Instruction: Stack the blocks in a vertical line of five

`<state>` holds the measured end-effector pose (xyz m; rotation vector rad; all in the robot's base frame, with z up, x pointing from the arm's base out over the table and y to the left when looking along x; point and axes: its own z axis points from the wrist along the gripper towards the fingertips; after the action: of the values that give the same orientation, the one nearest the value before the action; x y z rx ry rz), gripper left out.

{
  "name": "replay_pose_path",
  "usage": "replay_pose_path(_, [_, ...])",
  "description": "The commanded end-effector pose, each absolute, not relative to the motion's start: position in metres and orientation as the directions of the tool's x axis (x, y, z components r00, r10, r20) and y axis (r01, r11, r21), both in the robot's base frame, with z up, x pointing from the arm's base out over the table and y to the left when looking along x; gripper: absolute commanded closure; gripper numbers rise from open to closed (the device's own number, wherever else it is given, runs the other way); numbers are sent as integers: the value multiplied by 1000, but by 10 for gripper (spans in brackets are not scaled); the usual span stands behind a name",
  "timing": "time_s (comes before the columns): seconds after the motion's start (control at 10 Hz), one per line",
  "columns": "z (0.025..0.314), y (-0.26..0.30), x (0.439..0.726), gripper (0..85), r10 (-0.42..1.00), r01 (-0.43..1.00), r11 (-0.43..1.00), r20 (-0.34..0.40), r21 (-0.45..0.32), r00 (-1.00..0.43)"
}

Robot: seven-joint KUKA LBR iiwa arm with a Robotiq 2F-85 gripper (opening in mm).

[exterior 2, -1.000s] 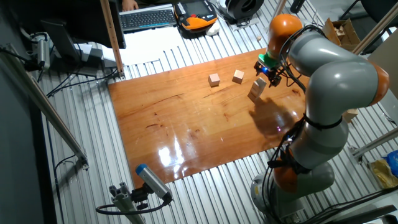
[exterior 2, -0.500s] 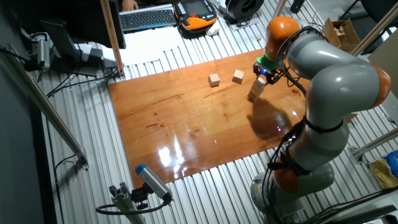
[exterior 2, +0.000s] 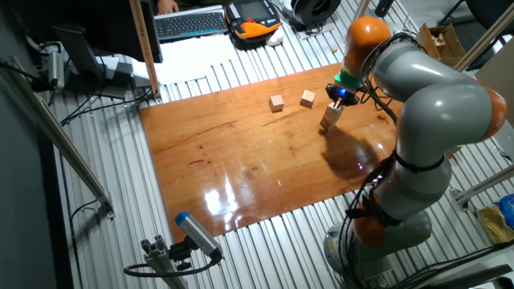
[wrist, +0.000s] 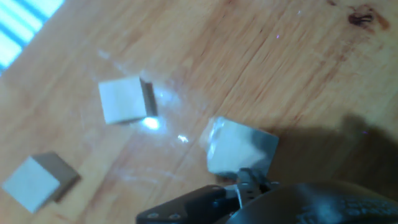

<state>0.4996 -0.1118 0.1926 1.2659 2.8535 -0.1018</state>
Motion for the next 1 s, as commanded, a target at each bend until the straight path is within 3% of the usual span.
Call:
replay_pose_path(0.0, [194,-109,500,850,740,741,669,-53,-57,-671])
replay_pose_path(0.2, [192,-105,502,850,662,664,748,-58,-20,-747])
replay_pose_path(0.5, [191,-84,513,850,686,698,712,-136,-73,-715])
replay_pose_path(0.9, [177,-66,536,850,667,674,738,-139,-8,-732])
